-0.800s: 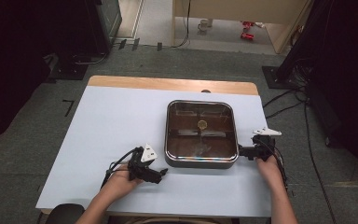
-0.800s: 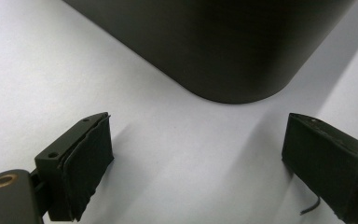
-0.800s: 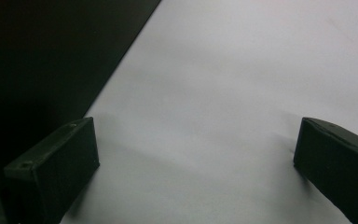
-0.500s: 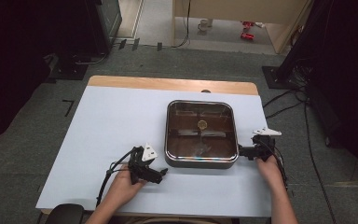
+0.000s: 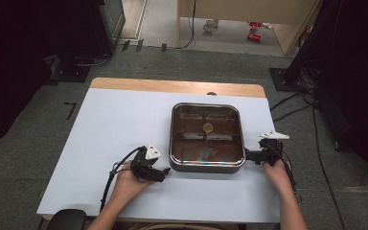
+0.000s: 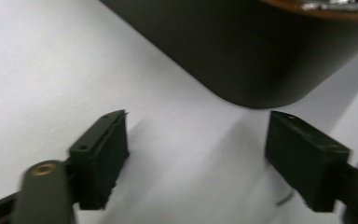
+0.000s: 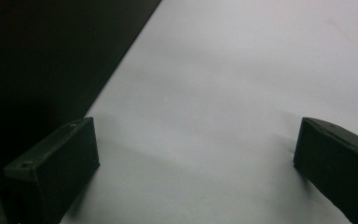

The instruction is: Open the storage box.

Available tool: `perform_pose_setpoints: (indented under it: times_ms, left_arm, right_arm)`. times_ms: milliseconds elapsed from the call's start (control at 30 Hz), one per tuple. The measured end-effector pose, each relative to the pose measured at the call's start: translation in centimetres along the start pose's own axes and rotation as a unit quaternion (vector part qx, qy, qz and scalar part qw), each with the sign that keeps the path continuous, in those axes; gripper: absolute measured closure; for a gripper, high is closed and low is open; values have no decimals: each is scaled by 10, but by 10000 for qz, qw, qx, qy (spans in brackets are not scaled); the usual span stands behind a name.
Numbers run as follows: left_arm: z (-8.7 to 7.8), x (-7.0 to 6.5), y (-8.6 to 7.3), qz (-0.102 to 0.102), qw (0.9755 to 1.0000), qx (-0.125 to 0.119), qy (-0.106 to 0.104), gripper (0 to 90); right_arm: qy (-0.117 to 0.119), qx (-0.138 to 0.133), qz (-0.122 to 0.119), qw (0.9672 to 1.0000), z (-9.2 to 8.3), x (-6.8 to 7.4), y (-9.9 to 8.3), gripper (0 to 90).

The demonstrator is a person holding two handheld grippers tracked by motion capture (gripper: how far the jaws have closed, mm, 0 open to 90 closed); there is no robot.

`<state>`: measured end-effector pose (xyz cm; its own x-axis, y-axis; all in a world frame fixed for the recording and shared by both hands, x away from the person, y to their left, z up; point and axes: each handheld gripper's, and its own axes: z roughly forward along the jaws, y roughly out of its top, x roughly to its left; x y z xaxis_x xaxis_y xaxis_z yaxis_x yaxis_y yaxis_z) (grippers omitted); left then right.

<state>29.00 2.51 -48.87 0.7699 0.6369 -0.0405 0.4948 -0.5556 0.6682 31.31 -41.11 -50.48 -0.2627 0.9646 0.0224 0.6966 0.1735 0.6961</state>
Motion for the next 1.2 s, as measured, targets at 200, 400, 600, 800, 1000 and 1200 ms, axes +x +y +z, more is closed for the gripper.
perform_pose_setpoints:
  times_ms: [200, 400, 600, 800, 1000, 1200]
  left_arm:
    - [-7, 7, 5, -156, 9992, -169, -338, 328]
    - [-21, 14, 24, -45, 9990, -166, -409, 330]
    - [-33, 17, 50, 263, 9991, 32, -334, 355]
    - [-46, 27, 61, 191, 9984, -79, -523, 354]
    - [-52, 33, 85, 194, 9964, -191, -805, 338]
    - [-47, 31, 103, 269, 9938, -278, -1043, 330]
  right_arm:
    - [0, -1, 0, 10000, 0, 0, 0, 0]
    - [-3, 1, 0, 10000, 0, 0, 0, 0]
    - [-3, 1, -4, 10000, 0, 0, 0, 0]
    - [-4, -3, -10, 10000, 0, 0, 0, 0]
    - [-11, -3, -12, 10000, 0, 0, 0, 0]
    - [-7, -9, -7, 10000, 0, 0, 0, 0]
